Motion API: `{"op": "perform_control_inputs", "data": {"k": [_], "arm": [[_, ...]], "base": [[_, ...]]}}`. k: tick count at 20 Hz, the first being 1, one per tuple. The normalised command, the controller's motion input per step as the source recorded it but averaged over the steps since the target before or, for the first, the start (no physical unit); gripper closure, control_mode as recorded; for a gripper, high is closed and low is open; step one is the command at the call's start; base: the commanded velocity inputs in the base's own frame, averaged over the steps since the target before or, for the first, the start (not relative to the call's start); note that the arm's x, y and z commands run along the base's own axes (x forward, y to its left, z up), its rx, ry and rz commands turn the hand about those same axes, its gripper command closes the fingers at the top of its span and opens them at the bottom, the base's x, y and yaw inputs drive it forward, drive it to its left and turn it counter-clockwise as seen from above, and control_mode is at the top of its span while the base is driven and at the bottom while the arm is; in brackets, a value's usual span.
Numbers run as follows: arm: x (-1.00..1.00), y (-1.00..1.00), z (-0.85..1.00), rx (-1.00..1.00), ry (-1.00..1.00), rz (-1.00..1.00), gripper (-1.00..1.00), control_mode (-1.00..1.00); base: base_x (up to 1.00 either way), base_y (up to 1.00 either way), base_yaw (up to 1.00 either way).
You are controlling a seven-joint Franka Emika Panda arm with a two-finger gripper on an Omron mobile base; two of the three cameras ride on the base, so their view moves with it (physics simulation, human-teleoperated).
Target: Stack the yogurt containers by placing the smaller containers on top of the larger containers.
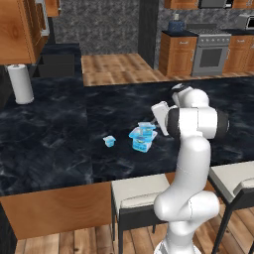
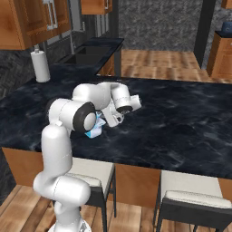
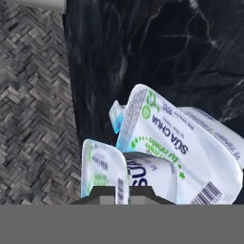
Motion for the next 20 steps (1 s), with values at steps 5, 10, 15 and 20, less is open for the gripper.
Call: {"op": "perform_control_inputs", "data": {"k": [5,10,15,20], "arm": [[0.0,0.0,-0.02,0.0,0.0,0.0,1.0,-1.0],[0.0,0.0,0.0,0.0,0.0,0.0,1.0,-1.0],[0.0,0.0,0.0,0.0,0.0,0.0,1.0,-1.0],[0.0,0.0,0.0,0.0,0.0,0.0,1.0,-1.0]], "base": [[0.0,0.0,0.0],[0.0,0.0,0.0],[0.0,0.0,0.0],[0.0,0.0,0.0]]}}
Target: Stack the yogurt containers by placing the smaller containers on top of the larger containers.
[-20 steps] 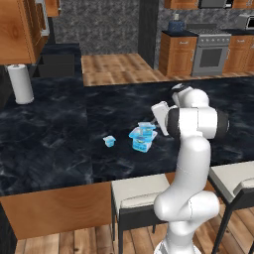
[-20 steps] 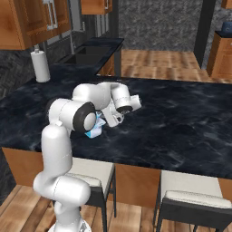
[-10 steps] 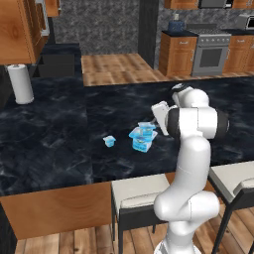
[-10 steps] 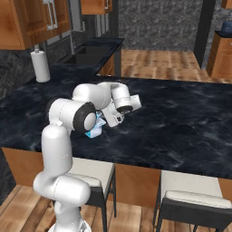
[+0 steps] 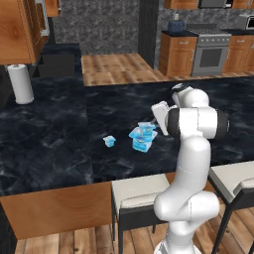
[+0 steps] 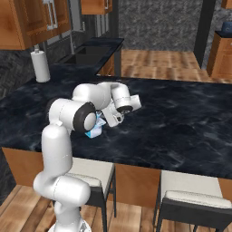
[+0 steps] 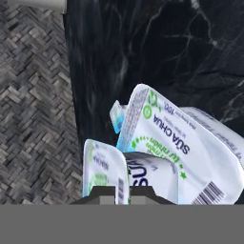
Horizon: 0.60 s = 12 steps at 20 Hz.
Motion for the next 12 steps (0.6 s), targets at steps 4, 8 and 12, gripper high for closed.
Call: {"op": "perform_control_inputs", "data": {"k": [4,8,12], "arm": [[0.0,0.01,-0.05,0.0,0.0,0.0,1.0,-1.0],[0.0,0.01,-0.08,0.0,0.0,0.0,-1.0,-1.0],[0.0,0.0,-0.02,0.0,0.0,0.0,-1.0,-1.0]], "base": [[0.0,0.0,0.0],[0.0,0.0,0.0],[0.0,0.0,0.0]]}}
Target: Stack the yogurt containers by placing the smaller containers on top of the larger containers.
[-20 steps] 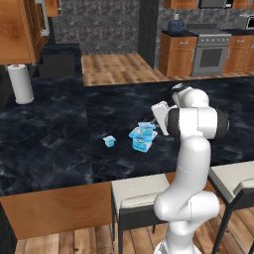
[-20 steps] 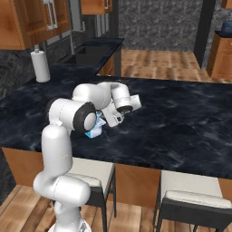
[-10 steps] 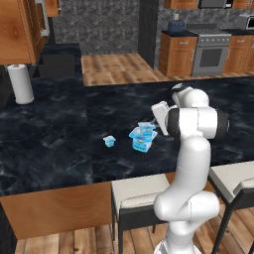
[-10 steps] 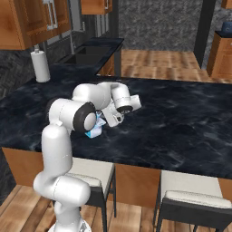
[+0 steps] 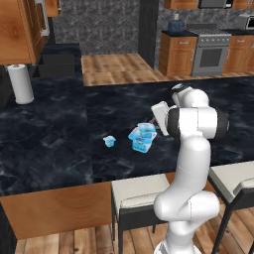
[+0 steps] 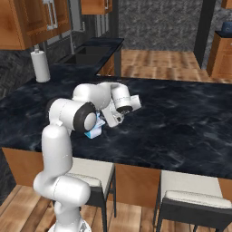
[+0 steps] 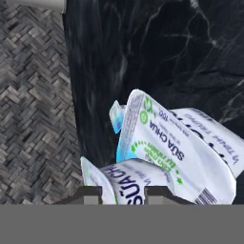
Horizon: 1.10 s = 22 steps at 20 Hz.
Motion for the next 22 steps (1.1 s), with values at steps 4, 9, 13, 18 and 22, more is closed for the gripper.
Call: {"op": "perform_control_inputs", "data": {"k": [4,9,13,18,22], "arm": [[0.0,0.0,0.0,0.0,0.0,0.0,-1.0,-1.0],[0.0,0.0,0.0,0.0,0.0,0.0,-1.0,-1.0],[0.0,-0.03,0.01,0.0,-0.01,0.0,-1.0,-1.0],[0.0,-0.16,0.0,0.0,-0.02,0.01,-1.0,-1.0],[-0.01,-0.37,0.1,0.0,-0.07,0.03,-1.0,-1.0]], "base": [[0.0,0.0,0.0],[0.0,0.0,0.0],[0.0,0.0,0.0],[0.0,0.0,0.0],[0.0,0.0,0.0]]}}
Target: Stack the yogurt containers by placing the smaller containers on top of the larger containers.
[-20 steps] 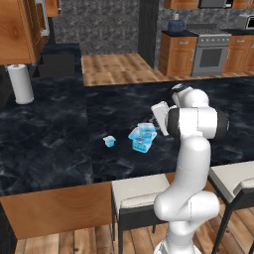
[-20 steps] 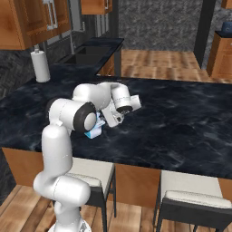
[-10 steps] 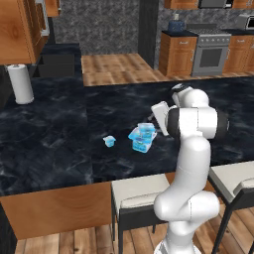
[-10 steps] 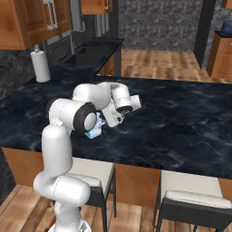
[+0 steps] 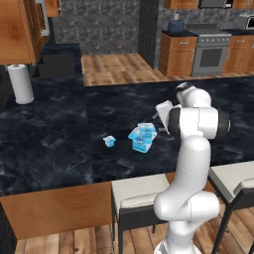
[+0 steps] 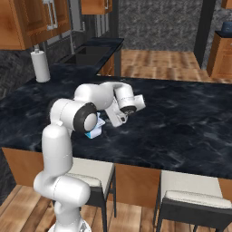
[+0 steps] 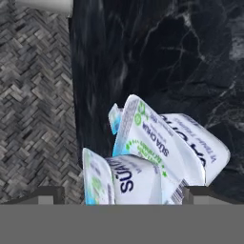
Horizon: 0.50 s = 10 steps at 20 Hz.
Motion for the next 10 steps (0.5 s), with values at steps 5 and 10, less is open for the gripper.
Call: {"op": "perform_control_inputs", "data": {"k": [5,10], "arm": [[-0.02,-0.31,0.15,0.0,-0.08,0.07,-1.0,-1.0],[0.0,-0.04,0.15,-0.02,-0.08,0.05,-1.0,-1.0]], "base": [[0.0,0.0,0.0],[0.0,0.0,0.0]]}}
